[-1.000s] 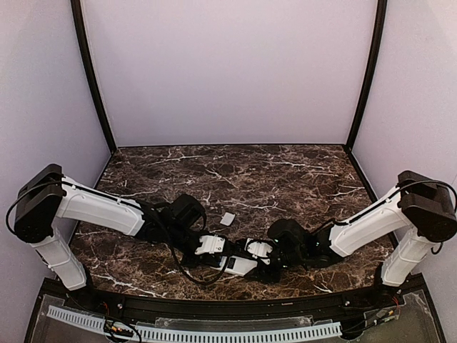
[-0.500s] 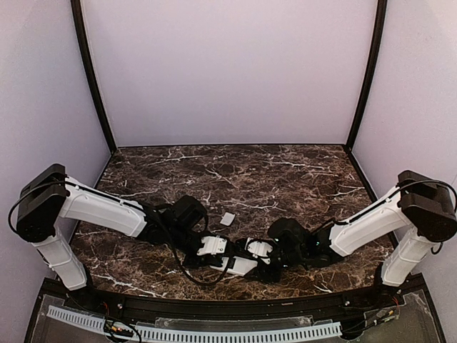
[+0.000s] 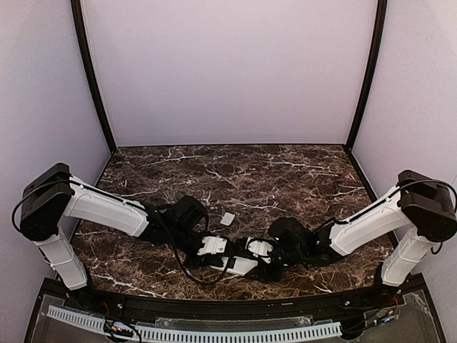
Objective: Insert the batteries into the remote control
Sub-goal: Load the battery into the battery compartment.
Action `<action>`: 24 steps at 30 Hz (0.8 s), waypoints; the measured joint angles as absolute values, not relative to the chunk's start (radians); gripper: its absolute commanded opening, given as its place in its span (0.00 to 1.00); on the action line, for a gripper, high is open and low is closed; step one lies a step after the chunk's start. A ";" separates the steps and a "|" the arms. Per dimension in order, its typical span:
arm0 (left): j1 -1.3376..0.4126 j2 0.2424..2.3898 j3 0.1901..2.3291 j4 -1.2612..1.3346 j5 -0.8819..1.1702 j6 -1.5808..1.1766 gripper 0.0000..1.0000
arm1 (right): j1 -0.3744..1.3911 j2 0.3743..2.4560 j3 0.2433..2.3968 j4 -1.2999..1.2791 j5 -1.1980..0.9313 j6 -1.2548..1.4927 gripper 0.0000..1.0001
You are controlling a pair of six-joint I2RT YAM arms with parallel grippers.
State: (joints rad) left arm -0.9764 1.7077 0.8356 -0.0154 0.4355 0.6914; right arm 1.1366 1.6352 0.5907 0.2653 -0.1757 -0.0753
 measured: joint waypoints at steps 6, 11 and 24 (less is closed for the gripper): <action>-0.936 1.732 0.837 0.045 0.487 0.690 0.04 | 1.131 1.634 0.590 0.265 -0.183 -0.068 0.00; -0.915 1.753 0.824 0.104 0.517 0.670 0.04 | 1.129 1.634 0.589 0.265 -0.184 -0.074 0.00; -0.900 1.665 0.801 0.125 0.485 0.651 0.23 | 1.130 1.634 0.589 0.265 -0.182 -0.076 0.00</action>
State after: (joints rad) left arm -0.9001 1.6646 0.8013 0.1249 0.4854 0.6510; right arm 1.1297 1.6337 0.5888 0.2649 -0.1822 -0.0765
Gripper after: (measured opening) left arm 0.193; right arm 0.545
